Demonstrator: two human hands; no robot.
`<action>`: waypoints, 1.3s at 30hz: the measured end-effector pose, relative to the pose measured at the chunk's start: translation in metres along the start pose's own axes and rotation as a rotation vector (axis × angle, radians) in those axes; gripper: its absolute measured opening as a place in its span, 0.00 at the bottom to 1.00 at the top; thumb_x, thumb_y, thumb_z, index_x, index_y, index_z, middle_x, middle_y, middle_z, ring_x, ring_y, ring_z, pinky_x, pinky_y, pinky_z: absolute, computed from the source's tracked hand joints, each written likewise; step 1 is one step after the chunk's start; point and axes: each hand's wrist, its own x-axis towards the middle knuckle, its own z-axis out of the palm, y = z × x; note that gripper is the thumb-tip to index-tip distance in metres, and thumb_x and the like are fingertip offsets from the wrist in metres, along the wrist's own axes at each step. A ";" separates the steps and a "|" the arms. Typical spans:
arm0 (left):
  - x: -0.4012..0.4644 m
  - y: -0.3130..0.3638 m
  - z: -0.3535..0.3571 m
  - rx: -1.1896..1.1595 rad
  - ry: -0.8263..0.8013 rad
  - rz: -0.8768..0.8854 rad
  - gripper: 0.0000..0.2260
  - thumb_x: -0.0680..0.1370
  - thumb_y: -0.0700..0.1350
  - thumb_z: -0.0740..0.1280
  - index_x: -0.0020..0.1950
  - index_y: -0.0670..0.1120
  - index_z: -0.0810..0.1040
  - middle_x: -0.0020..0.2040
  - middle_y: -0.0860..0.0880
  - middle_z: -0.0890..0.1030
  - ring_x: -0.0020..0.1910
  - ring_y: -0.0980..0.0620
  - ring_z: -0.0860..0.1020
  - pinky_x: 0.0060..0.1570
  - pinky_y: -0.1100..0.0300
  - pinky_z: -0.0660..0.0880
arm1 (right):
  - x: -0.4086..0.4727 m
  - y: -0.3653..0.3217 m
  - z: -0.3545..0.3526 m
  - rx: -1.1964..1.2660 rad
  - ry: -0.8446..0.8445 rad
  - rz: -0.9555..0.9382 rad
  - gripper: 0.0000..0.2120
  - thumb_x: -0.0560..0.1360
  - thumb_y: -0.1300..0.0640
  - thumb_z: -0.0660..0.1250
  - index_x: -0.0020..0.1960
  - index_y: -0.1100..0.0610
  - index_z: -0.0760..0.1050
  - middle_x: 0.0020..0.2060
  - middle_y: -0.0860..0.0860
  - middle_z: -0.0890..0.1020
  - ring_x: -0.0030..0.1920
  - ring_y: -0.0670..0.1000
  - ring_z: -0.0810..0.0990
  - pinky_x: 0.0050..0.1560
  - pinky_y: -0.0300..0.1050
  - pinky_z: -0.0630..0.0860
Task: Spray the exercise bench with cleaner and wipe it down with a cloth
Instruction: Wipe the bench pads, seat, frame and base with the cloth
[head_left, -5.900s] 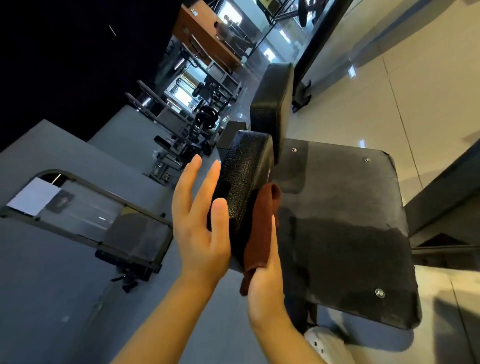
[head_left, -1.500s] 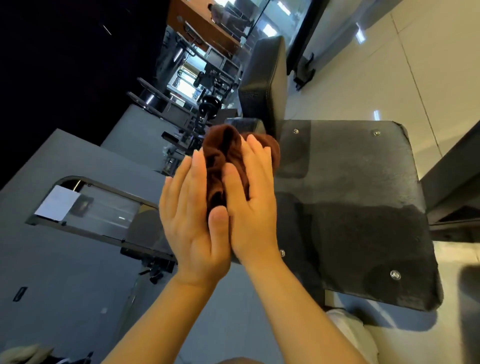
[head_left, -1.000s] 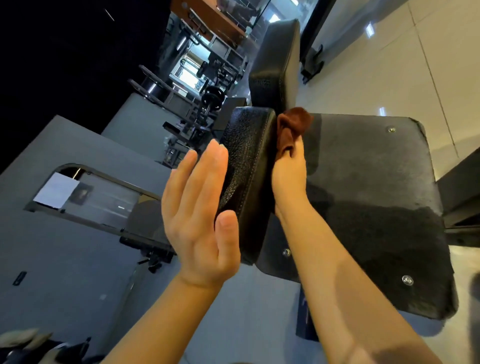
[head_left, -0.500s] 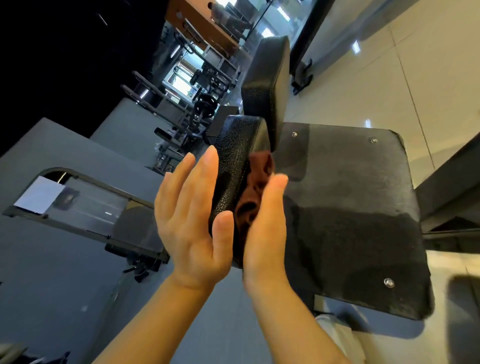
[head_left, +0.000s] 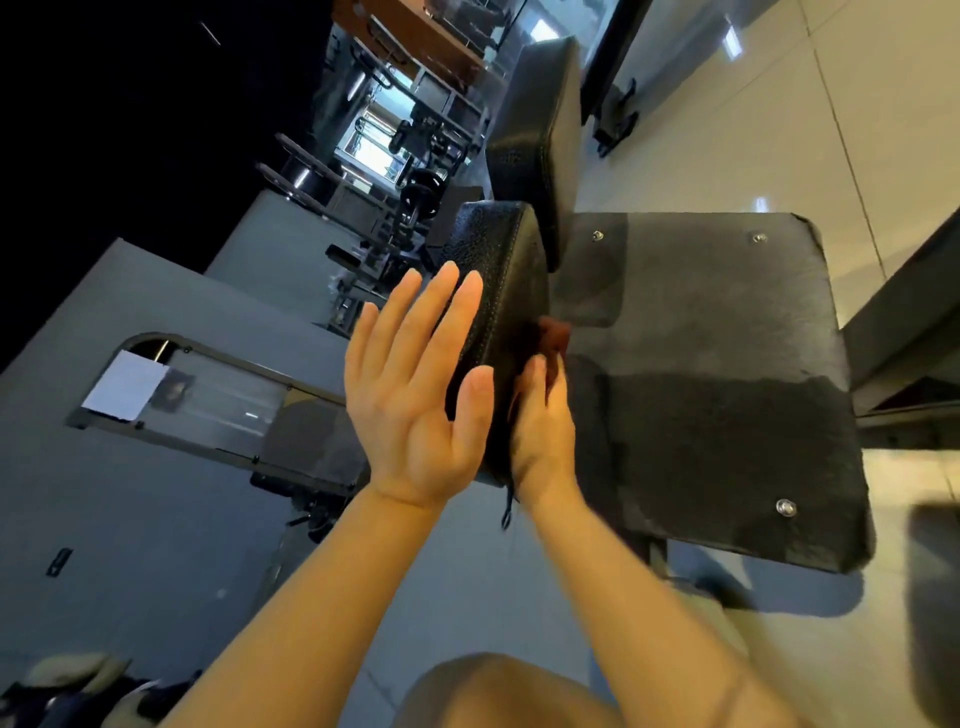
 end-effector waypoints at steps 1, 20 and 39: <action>-0.001 0.002 -0.001 -0.005 -0.017 -0.025 0.24 0.84 0.55 0.46 0.68 0.44 0.72 0.67 0.44 0.75 0.71 0.44 0.69 0.69 0.40 0.64 | -0.016 0.009 -0.001 -0.002 -0.013 0.019 0.23 0.81 0.39 0.53 0.73 0.42 0.64 0.67 0.49 0.75 0.67 0.51 0.73 0.71 0.56 0.67; -0.004 -0.006 0.005 -0.115 0.058 0.037 0.26 0.84 0.53 0.43 0.67 0.39 0.71 0.66 0.42 0.75 0.71 0.46 0.69 0.69 0.50 0.64 | -0.032 0.010 0.004 0.068 0.051 -0.088 0.18 0.82 0.42 0.55 0.69 0.45 0.68 0.60 0.40 0.78 0.62 0.40 0.76 0.68 0.42 0.69; -0.004 -0.002 0.004 -0.133 0.091 -0.013 0.25 0.84 0.51 0.42 0.69 0.39 0.67 0.67 0.44 0.73 0.72 0.51 0.67 0.69 0.48 0.65 | 0.000 -0.031 0.011 0.042 0.027 -0.141 0.14 0.83 0.44 0.52 0.66 0.43 0.70 0.58 0.45 0.79 0.61 0.46 0.77 0.66 0.53 0.72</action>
